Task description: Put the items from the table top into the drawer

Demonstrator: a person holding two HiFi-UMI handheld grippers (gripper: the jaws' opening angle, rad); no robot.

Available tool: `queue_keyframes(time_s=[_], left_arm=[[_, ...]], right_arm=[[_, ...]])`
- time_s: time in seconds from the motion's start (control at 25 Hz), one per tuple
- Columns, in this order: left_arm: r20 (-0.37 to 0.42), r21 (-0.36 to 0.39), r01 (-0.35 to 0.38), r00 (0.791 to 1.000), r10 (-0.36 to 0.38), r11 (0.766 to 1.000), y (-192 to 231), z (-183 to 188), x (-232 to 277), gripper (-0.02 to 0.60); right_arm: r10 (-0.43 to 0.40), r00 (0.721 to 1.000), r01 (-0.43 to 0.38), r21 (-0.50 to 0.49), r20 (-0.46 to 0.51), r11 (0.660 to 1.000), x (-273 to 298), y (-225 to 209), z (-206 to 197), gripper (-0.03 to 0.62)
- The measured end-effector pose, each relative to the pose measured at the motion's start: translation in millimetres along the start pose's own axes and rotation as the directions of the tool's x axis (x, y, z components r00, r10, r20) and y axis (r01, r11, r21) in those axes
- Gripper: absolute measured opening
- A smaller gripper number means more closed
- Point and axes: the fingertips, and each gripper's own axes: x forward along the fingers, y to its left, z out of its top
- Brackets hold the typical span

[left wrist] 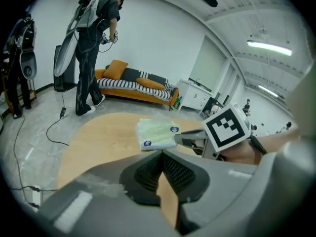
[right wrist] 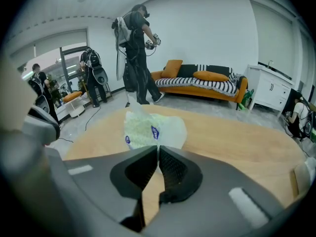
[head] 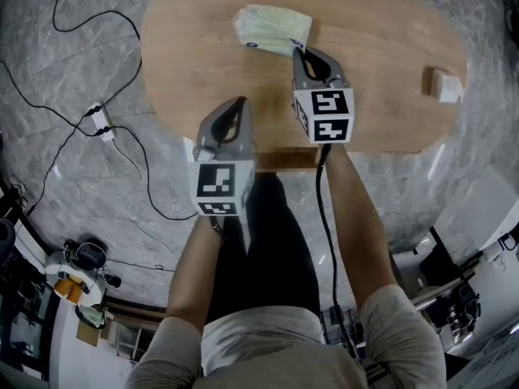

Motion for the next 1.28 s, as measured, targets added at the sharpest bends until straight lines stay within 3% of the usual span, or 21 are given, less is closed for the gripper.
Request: queue_keyframes(time_s=[0.52,1.0,1.28], left_arm=[[0.003,0.03,0.011,1.0,-0.011,1.0,9.0,-34.0,-53.6,0.018],[-0.008,0.125,0.084,0.996,-0.084,0.989,-1.4,-92.2,-137.7,0.018],[-0.028,0.088,0.089,0.996,-0.087,0.992,-2.8,-129.7,-162.8,0.018]], right_arm=[[-0.004,0.999,0.004,0.008,0.041,1.0,-30.5,59.2,-24.8,0.012],[-0.072,0.991,0.068,0.04,0.11,0.997,-105.9,128.5,-58.2,0.011],[-0.066,0.992,0.063,0.036,0.106,0.997,-147.5,161.7,-83.2,0.011]])
